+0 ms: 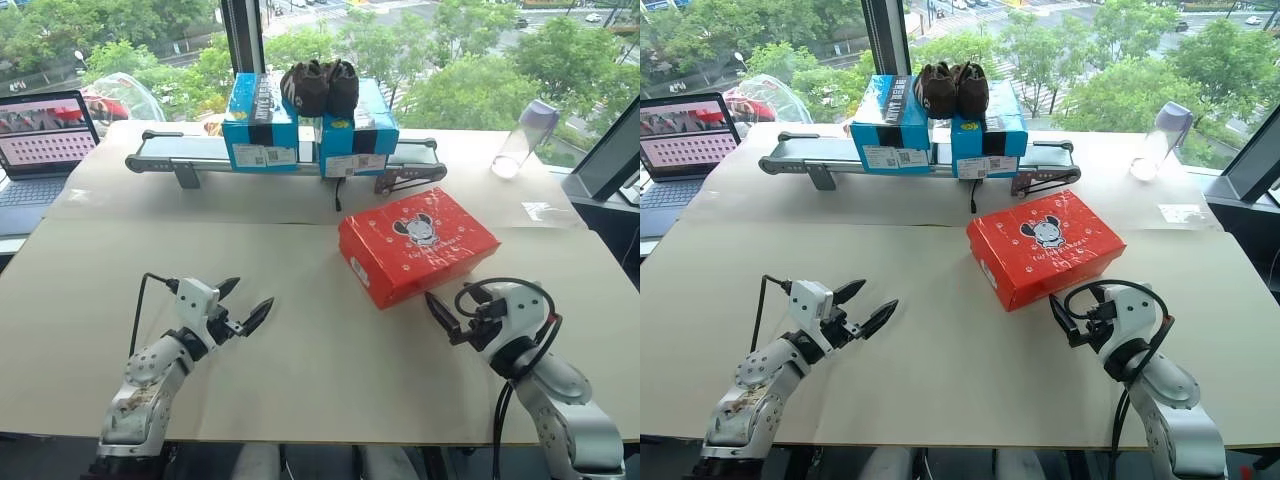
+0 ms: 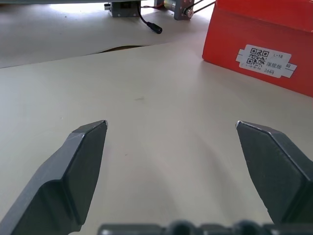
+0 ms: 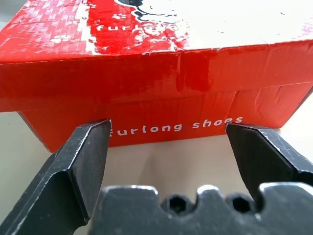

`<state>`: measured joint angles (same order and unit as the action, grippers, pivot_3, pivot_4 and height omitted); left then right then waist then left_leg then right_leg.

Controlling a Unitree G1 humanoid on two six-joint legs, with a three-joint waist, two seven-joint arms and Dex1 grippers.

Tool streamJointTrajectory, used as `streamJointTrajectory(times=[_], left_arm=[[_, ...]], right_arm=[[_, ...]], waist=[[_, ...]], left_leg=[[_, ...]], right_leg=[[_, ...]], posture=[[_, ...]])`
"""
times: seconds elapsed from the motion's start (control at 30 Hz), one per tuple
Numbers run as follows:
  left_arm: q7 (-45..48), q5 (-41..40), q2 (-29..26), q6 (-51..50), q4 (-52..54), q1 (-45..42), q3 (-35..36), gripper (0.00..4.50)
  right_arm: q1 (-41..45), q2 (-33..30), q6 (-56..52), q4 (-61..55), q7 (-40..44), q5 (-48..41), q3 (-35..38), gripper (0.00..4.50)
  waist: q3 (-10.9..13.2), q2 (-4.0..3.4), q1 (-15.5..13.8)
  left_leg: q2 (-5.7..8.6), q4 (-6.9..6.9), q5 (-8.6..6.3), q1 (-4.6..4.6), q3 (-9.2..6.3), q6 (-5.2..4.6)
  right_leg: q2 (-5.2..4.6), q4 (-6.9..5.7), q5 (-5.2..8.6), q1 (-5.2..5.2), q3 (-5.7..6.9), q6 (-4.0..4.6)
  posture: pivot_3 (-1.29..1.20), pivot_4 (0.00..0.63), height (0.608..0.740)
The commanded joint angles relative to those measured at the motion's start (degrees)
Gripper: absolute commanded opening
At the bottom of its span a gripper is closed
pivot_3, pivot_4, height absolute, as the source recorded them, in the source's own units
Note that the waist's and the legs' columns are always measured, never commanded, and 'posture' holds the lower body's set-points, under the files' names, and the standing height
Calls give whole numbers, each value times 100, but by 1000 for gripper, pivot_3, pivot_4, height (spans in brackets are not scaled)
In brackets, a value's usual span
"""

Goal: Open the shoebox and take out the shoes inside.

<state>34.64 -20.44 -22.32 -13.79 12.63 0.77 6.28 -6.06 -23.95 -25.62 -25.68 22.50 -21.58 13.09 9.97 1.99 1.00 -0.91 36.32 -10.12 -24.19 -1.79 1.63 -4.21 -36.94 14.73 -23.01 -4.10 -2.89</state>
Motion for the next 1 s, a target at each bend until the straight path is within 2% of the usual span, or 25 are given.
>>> streamJointTrajectory(times=[0.03,0.3,0.53,0.63,0.77,0.97,1.0], left_arm=[[121,-21,-107,100,-9,-186,10,4500],[665,-193,-347,14,-675,-1487,-39,4500],[1428,-418,-556,-132,-874,-1872,-177,4500],[1769,-605,-607,-221,-909,-1978,-195,3752],[1898,-476,-609,-179,-1055,-2129,-349,2275],[1473,27,-345,-396,-1011,-2305,-944,27],[1311,58,-231,-462,-946,-2327,-985,0]], right_arm=[[-50,-81,220,-90,72,10,146,4469],[-404,-494,478,-43,271,-31,1043,4469],[-824,-705,393,-235,713,-430,1596,4469],[-885,-844,299,-278,824,-617,1786,3744],[-905,-914,268,-279,808,-626,1874,2381],[-541,-986,547,400,213,253,1758,287],[-398,-969,600,524,39,401,1751,45]], waist=[[0,0,0],[-1,0,-26],[-1,-2,36],[-2,-2,34],[-2,-2,12],[-2,-2,-12],[-2,-2,-13]], left_leg=[[0,0,0,0,0,0],[6,8,0,-2,-2,0],[4,4,0,0,-1,-1],[3,10,1,2,-1,-1],[2,10,0,14,-2,-1],[7,11,0,17,-3,-1],[7,11,0,19,-3,-1]], right_leg=[[0,0,0,0,0,0],[-2,-1,1,6,3,-3],[0,-7,0,3,0,-1],[1,-7,7,7,0,-13],[1,-4,11,25,1,-16],[-2,3,22,37,2,-37],[-3,4,21,39,2,-38]], posture=[[0,150,740],[0,150,740],[0,150,740],[0,150,740],[0,150,740],[0,150,740],[0,150,740]])
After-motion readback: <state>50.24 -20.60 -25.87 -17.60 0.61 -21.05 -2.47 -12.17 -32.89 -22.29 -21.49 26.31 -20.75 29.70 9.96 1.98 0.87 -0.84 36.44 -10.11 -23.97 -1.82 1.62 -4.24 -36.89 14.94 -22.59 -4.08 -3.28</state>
